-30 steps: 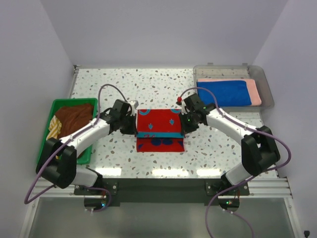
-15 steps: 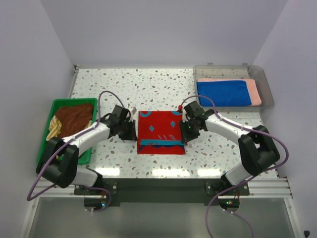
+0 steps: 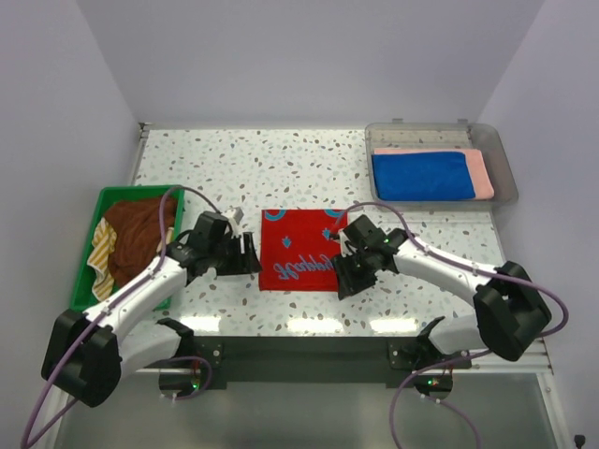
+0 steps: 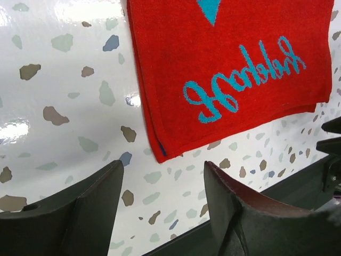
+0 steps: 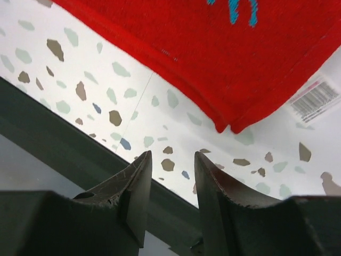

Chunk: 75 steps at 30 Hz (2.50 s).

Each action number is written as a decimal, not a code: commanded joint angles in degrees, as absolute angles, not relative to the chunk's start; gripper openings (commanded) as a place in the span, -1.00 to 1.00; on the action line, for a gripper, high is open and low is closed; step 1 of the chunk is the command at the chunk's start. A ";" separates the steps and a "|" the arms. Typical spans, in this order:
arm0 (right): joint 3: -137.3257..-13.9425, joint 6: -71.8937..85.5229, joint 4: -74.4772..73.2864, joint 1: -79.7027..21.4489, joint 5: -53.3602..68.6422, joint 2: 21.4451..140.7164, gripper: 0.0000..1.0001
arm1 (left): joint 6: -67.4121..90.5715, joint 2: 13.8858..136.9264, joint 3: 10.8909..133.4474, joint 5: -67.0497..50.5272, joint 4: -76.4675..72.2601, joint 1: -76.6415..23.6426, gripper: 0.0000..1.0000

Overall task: Fold and stack the towels
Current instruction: Fold the towel

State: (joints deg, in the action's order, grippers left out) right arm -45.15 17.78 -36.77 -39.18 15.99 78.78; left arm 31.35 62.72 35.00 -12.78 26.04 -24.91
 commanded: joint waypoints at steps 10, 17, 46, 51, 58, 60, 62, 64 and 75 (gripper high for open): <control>-46.67 36.11 -35.78 -39.73 -3.08 71.36 0.03 | 40.95 67.40 36.65 -9.06 23.73 -28.12 0.14; -44.39 41.04 -30.07 -37.45 -2.73 74.09 0.07 | 42.71 72.94 39.11 -5.89 22.94 -32.08 0.07; -42.27 41.13 -25.40 -35.24 2.72 77.96 -0.73 | 45.26 79.80 41.48 -2.64 23.12 -38.23 -0.19; -42.19 40.78 -25.05 -35.16 2.73 79.63 -0.52 | 45.18 80.42 41.57 -2.02 23.73 -38.50 -0.18; -42.98 39.90 -25.13 -35.16 2.73 79.37 -0.75 | 45.09 81.12 42.10 -1.85 23.90 -38.85 -0.19; -43.85 39.55 -26.27 -35.16 2.37 78.75 -0.89 | 45.09 81.30 42.45 -1.67 24.17 -39.02 -0.23; -45.08 39.20 -27.33 -35.24 1.59 78.05 -0.95 | 45.00 81.39 42.80 -1.41 24.52 -39.20 -0.25; -45.87 38.59 -28.91 -35.16 1.23 77.78 -0.97 | 45.00 81.39 42.98 -1.32 24.61 -39.29 -0.29; -47.11 37.97 -29.79 -35.16 1.85 76.73 -0.99 | 45.09 81.91 45.26 -0.35 26.54 -40.17 -0.85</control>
